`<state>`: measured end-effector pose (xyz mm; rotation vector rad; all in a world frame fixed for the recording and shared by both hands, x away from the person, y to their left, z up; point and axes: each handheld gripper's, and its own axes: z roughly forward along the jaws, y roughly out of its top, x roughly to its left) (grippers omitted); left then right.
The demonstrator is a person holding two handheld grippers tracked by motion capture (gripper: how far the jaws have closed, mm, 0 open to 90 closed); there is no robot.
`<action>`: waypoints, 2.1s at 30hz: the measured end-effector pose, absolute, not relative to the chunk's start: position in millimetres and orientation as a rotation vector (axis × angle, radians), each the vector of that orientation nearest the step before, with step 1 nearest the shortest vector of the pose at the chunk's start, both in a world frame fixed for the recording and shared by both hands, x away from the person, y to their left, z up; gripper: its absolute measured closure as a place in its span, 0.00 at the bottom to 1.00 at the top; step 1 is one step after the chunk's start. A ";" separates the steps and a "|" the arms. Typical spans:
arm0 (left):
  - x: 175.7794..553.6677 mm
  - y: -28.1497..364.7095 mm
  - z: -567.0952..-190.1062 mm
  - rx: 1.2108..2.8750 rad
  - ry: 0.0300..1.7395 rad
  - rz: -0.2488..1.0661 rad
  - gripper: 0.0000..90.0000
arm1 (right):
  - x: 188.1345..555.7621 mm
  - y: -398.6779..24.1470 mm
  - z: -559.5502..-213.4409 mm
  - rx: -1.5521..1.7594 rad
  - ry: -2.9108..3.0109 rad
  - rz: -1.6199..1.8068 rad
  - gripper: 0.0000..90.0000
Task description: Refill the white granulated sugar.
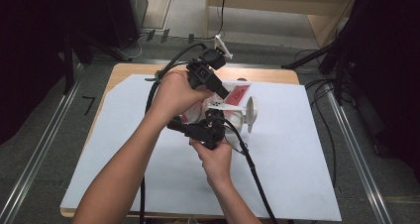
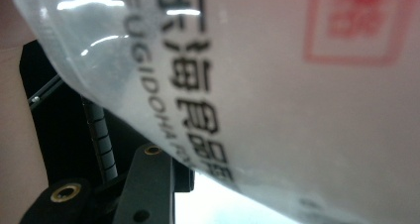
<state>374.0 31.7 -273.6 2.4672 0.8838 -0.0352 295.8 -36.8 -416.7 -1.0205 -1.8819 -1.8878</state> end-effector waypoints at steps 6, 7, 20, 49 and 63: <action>373.5 32.6 -273.8 2.468 0.881 -0.033 0.91 | 295.4 -35.4 -417.0 -1.023 -1.888 -1.893 0.69; 373.5 32.7 -273.8 2.468 0.881 -0.033 0.91 | 295.3 -35.3 -417.0 -1.025 -1.890 -1.890 0.69; 376.0 36.6 -273.1 2.465 0.885 -0.052 0.90 | 294.0 -33.6 -414.9 -1.019 -1.908 -1.881 0.69; 353.2 83.5 -308.0 2.439 0.920 -0.127 0.89 | 270.0 -18.4 -443.6 -0.909 -2.322 -1.815 0.70; 348.1 91.2 -319.6 2.440 0.912 -0.177 0.88 | 264.7 -15.7 -456.6 -0.840 -2.465 -1.805 0.70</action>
